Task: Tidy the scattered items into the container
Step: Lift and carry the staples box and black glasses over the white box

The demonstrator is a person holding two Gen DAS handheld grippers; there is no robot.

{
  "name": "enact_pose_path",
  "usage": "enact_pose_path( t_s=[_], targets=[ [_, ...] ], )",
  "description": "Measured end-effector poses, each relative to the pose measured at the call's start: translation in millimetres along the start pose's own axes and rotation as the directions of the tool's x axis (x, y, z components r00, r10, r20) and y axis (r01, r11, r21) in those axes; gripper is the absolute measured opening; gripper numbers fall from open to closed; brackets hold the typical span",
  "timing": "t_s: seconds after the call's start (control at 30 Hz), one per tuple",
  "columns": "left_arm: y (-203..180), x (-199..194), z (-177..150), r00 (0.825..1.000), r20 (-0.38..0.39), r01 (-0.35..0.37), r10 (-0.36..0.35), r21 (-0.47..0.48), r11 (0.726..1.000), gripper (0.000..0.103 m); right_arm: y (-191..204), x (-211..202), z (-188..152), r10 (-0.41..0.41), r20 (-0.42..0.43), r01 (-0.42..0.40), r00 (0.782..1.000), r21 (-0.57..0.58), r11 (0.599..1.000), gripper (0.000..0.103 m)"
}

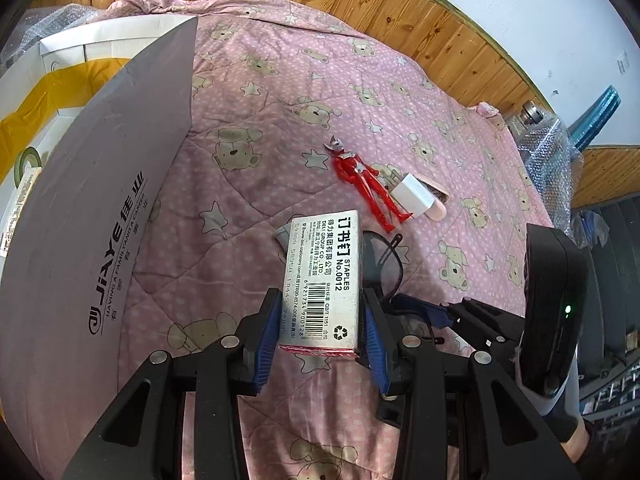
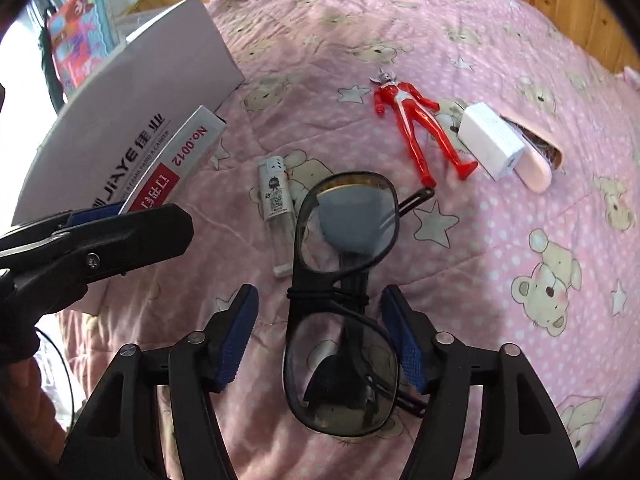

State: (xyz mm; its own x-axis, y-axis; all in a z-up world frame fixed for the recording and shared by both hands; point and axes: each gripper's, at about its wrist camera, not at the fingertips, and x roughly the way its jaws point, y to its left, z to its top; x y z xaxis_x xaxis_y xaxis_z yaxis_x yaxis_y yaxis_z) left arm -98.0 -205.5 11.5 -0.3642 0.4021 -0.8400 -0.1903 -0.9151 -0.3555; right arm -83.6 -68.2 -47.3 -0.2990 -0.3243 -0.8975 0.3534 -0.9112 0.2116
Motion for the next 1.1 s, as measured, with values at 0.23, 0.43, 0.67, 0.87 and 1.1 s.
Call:
enact_pose_path(
  t_s=[0.23,0.43,0.67,0.87,1.1],
  targets=[
    [4.8,-7.2,2.3,1.000,0.021,0.005,-0.004,-0.014,1.000,0.040,0.6,-19.4,1.0,0.018,0.046,-0.019,0.999,0.032,0.999,0.042],
    [2.1,-15.1,1.0,0.999,0.034,0.010,-0.010,-0.004,1.000,0.040,-2.4,-34.8,-1.0,0.038,0.073,-0.044,0.997,0.083,0.996,0.042],
    [-1.9,-28.7,-1.2,0.998,0.056,0.008,-0.009,0.009,1.000,0.040,5.2,-44.9,-0.4,0.052,0.086,-0.059,0.995,0.084,0.995,0.042],
    [-4.1,-41.7,-2.3,0.997,0.078,0.010,-0.011,0.014,1.000,0.040,13.0,-57.5,-0.5,0.062,0.112,-0.071,0.992,0.080,0.994,0.042],
    [-6.7,-56.7,-3.6,0.995,0.103,0.013,-0.015,0.020,1.000,0.040,20.2,-70.1,0.4,0.067,0.134,-0.077,0.989,0.072,0.994,0.042]
  ],
)
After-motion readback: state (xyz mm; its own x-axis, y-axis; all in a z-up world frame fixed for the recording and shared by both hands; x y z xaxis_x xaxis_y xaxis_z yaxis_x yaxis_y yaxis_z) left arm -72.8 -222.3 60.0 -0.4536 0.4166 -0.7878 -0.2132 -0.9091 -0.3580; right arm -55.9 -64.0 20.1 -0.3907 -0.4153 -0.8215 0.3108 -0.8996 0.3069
